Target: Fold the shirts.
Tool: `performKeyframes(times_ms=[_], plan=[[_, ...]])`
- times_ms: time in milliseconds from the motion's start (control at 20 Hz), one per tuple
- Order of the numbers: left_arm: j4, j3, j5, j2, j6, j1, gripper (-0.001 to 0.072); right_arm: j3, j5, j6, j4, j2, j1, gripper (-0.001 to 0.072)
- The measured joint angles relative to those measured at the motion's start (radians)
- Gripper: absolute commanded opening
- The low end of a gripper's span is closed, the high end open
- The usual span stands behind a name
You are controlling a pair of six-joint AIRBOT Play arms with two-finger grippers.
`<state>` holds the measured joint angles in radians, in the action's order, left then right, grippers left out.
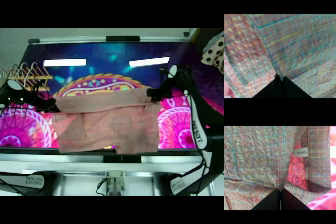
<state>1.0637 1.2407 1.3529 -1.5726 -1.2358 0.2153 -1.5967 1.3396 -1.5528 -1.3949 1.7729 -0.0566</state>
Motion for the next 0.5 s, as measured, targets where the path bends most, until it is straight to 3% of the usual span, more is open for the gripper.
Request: performKeyframes(times_ms=[300, 350, 400, 450, 500], plan=[[0.019, -0.039, -0.035, 0.005, -0.031, -0.003, 0.0026, 0.035, 0.005, -0.034, 0.0, 0.0, -0.013, 0.0049], [0.026, -0.04, -0.037, 0.005, -0.038, -0.004, 0.003, 0.037, 0.005, -0.041, 0.001, 0.0, -0.014, 0.0112], [0.032, -0.042, -0.038, 0.005, -0.047, -0.003, 0.0171, 0.038, 0.007, -0.048, 0.004, 0.0, -0.014, 0.0364], [0.039, -0.042, -0.039, 0.004, -0.058, -0.003, 0.0433, 0.038, 0.013, -0.051, 0.009, 0.0, -0.014, 0.0539], [0.04, -0.038, -0.038, 0.003, -0.069, -0.003, 0.0607, 0.037, 0.016, -0.051, 0.014, -0.001, -0.014, 0.0539]])
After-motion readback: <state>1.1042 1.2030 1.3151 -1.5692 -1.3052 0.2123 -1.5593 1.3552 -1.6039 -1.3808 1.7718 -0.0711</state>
